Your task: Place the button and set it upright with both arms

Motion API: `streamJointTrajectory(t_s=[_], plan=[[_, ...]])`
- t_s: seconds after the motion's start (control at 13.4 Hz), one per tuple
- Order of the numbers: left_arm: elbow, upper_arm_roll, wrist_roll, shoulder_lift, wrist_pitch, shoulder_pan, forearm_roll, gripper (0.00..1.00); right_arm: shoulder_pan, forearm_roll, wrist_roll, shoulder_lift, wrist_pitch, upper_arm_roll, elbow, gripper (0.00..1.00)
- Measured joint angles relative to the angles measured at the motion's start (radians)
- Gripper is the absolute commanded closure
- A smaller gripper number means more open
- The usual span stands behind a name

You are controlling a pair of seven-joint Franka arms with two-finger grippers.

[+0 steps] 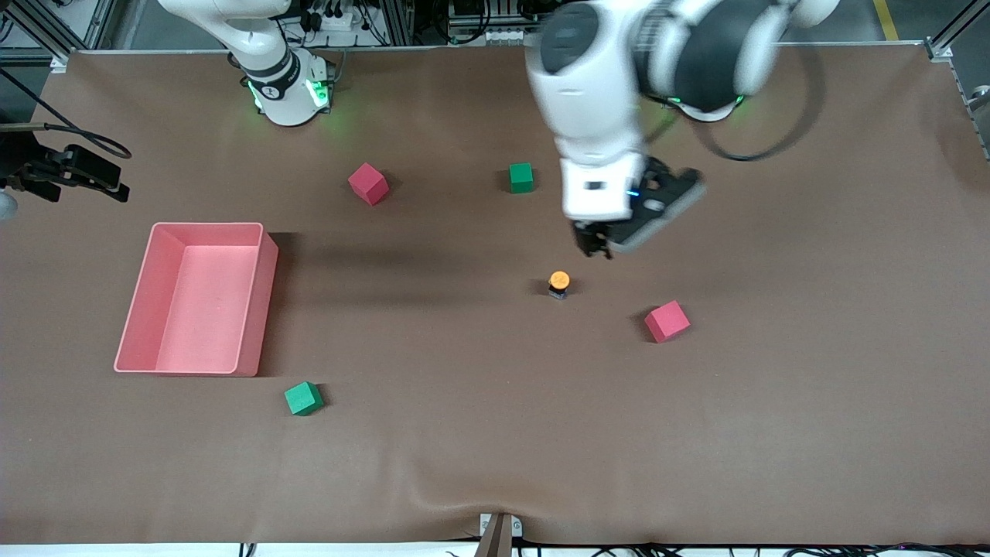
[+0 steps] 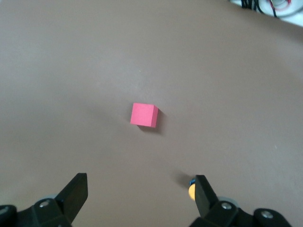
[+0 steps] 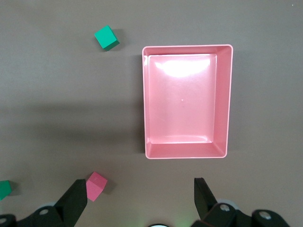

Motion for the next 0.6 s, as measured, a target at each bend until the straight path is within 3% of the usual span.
streamJointTrajectory(t_s=[0.37, 0.6], plan=[[-0.005, 0.002, 0.475, -0.085, 0.003, 0.338, -0.272, 0.0, 0.001, 0.0, 0.0, 0.001, 0.0, 0.0, 0.0, 0.0], [-0.015, 0.002, 0.63, -0.089, 0.001, 0.452, -0.324, 0.0, 0.001, 0.0, 0.0, 0.003, 0.0, -0.001, 0.0, 0.0]])
